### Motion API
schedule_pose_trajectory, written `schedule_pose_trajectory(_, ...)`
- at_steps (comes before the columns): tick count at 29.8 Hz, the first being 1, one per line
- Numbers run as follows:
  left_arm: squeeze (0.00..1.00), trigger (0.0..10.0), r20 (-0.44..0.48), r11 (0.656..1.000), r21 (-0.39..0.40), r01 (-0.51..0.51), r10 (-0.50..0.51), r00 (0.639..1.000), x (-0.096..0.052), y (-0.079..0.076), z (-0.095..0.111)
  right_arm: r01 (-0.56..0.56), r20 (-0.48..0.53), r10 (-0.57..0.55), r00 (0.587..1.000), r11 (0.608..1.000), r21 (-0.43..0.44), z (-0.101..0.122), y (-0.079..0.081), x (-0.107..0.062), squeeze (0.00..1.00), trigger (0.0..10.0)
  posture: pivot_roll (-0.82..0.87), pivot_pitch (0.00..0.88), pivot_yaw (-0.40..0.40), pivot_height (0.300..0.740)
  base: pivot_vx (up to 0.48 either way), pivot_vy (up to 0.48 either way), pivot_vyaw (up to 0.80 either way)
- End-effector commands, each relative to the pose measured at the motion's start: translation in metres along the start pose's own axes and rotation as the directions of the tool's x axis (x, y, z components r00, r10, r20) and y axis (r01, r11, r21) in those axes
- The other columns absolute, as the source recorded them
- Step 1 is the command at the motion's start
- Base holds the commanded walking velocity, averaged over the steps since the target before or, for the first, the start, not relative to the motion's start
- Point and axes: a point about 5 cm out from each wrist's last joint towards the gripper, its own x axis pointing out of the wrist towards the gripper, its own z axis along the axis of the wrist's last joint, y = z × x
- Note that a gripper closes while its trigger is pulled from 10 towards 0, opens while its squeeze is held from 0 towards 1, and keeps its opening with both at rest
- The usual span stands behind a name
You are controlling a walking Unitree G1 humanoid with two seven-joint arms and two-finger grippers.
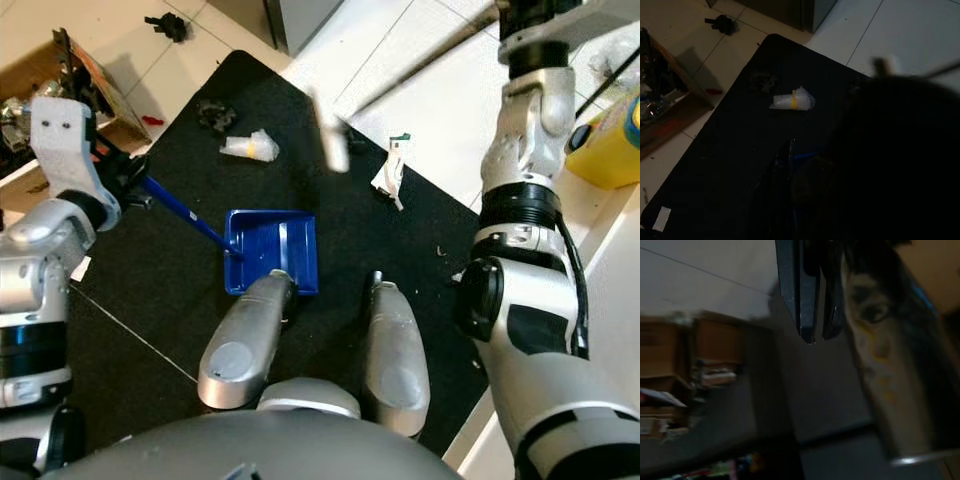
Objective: Sweep floor
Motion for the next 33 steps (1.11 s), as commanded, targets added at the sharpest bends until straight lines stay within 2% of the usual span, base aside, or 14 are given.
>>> schedule_pose_trajectory(1, 0.00, 10.0, -0.036, 0.999, -0.038, 0.028, -0.029, 0.999, 0.004, -0.009, -0.014, 0.020, 0.009, -0.020, 1.000, 1.000, 0.003, -0.001, 0.001, -0.003, 0.00, 10.0, 0.34, 0.141, -0.003, 0.740, 0.000, 0.000, 0.00)
schedule_pose_trajectory(5, 0.00, 10.0, -0.023, 0.999, -0.042, 0.021, -0.021, 1.000, 0.010, -0.011, -0.013, 0.073, -0.022, -0.072, 0.997, 0.997, 0.028, -0.009, 0.001, -0.013, 0.00, 10.0, 0.32, 0.099, -0.008, 0.740, 0.000, 0.000, 0.00)
schedule_pose_trajectory(10, 0.00, 10.0, -0.013, 0.999, -0.036, 0.025, -0.026, 1.000, 0.015, -0.013, -0.012, 0.085, -0.016, -0.085, 0.996, 0.995, 0.044, -0.010, 0.003, -0.017, 0.00, 10.0, 0.31, 0.079, -0.003, 0.740, 0.000, 0.000, 0.00)
schedule_pose_trajectory(16, 0.00, 10.0, 0.046, 0.999, -0.031, 0.031, -0.030, 0.998, 0.025, -0.020, 0.001, 0.065, 0.009, -0.065, 0.998, 0.998, 0.016, -0.016, 0.016, -0.025, 0.00, 10.0, 0.28, 0.000, 0.002, 0.740, 0.000, 0.000, 0.00)
schedule_pose_trajectory(21, 0.00, 10.0, 0.091, 0.999, -0.016, 0.034, -0.032, 0.995, 0.038, -0.027, 0.012, 0.052, -0.022, -0.051, 0.998, 0.998, 0.026, -0.024, 0.026, -0.034, 0.00, 10.0, 0.26, 0.000, 0.000, 0.740, 0.000, 0.000, 0.00)
schedule_pose_trajectory(33, 0.00, 10.0, 0.121, 0.999, -0.032, -0.014, 0.018, 0.993, 0.042, -0.021, 0.018, 0.068, -0.034, -0.068, 0.997, 0.998, 0.013, -0.024, 0.022, -0.034, 0.00, 10.0, 0.26, 0.000, -0.008, 0.740, 0.000, 0.000, 0.00)
